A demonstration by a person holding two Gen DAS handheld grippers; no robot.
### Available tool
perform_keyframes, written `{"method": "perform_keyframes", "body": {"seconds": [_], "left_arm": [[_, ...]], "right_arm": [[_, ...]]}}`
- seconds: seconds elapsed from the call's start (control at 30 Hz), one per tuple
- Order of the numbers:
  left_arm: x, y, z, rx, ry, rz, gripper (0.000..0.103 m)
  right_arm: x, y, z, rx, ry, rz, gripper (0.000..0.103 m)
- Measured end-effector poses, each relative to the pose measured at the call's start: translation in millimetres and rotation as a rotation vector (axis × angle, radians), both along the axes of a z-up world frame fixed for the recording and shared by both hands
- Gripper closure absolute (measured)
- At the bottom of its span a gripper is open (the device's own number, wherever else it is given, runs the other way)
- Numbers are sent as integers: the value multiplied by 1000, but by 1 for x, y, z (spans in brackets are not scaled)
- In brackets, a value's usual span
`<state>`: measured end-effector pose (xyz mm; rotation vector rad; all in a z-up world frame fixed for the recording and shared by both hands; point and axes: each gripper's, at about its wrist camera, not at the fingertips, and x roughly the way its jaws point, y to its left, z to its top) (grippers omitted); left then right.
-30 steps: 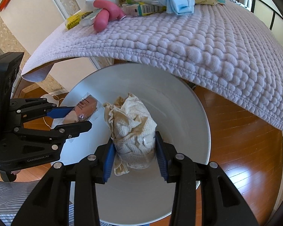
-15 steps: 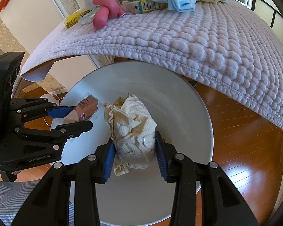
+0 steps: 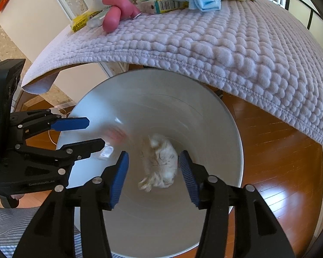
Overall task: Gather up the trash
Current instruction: 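Open the right gripper dropping the cloth while the left drops the sponge bag into the bin, then move both grippers back over the items on the bed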
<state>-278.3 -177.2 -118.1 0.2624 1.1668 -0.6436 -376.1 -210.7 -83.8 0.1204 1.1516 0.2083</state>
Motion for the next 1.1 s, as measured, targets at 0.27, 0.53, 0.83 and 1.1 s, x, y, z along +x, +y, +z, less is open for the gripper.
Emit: {"method": "perform_keyframes", "body": {"seconds": [0.27, 0.53, 0.83, 1.1], "left_arm": [[-1, 11, 11, -1, -31, 12, 33], [-8, 18, 38, -23, -63, 17, 29], [-17, 29, 109, -92, -245, 36, 5], [4, 58, 162, -179, -390, 156, 1]], "right_arm": [[-4, -7, 17, -28, -28, -23, 32], [-19, -13, 61, -89, -125, -28, 23], [-40, -8, 148, -380, -488, -116, 4], [-32, -19, 179, -249, -505, -159, 4]]}}
